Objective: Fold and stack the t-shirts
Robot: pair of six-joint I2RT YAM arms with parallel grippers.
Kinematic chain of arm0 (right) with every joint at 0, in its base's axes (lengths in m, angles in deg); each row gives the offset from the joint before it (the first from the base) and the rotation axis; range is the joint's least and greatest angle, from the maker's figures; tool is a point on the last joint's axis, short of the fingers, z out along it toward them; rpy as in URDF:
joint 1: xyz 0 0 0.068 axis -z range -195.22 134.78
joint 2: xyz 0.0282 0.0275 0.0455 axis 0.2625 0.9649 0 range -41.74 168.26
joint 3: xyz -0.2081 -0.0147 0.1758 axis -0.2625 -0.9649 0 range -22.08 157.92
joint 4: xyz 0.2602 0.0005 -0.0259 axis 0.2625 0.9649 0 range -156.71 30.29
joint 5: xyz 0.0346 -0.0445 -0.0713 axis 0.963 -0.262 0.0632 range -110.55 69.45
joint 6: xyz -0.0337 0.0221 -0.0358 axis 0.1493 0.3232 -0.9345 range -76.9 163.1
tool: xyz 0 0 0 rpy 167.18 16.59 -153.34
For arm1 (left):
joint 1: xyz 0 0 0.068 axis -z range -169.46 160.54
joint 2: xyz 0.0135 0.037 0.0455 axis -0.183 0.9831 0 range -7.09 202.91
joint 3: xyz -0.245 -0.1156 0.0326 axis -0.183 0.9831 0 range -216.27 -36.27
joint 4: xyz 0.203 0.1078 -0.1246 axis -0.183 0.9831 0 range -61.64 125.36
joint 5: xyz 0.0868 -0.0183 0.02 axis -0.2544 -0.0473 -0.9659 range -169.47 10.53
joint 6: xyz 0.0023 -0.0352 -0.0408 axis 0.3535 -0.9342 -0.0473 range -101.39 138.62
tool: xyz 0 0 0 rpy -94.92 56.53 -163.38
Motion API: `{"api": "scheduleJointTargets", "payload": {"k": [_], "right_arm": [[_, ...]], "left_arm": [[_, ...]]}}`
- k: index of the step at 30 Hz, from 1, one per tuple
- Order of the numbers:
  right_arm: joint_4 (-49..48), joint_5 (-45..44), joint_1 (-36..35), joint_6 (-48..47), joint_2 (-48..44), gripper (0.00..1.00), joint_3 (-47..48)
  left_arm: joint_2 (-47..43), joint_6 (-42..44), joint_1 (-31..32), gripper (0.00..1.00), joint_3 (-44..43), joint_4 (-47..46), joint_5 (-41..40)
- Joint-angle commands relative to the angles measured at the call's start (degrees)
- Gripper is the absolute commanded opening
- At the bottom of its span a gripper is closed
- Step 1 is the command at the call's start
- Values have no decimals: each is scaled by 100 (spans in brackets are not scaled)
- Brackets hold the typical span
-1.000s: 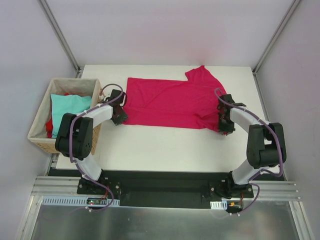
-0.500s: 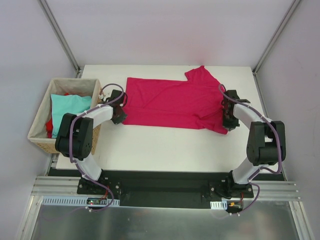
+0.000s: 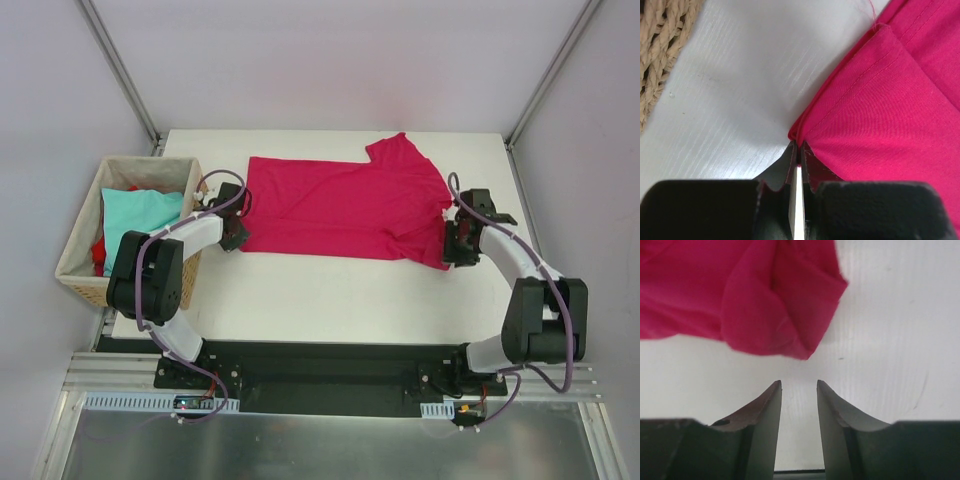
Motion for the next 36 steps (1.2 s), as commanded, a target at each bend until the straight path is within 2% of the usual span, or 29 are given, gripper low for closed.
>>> {"api": "scheduleJointTargets", "payload": {"k": [1,5,11,21,24,36], "right_arm": [[-134,1040,-90,-32,-775,44,-494],[-180,1076,-168,38,-329,45,-391],[-56,94,-889,-41,558,43,22],[154,-453,-1004,-58,796,45,348],[155,-498,-1004,-146,841,52,375],[172,-849,-1004,-533,1034,48,454]], "left_arm": [[-188,95,-67,0,67,104,-352],[-153,86,-120,0,32,104,-352],[-144,235,-190,0,-21,104,-379],[-65,394,-234,0,-21,104,-414],[-12,438,-243,0,-56,104,-405],[93,596,-269,0,-241,112,-379]]}}
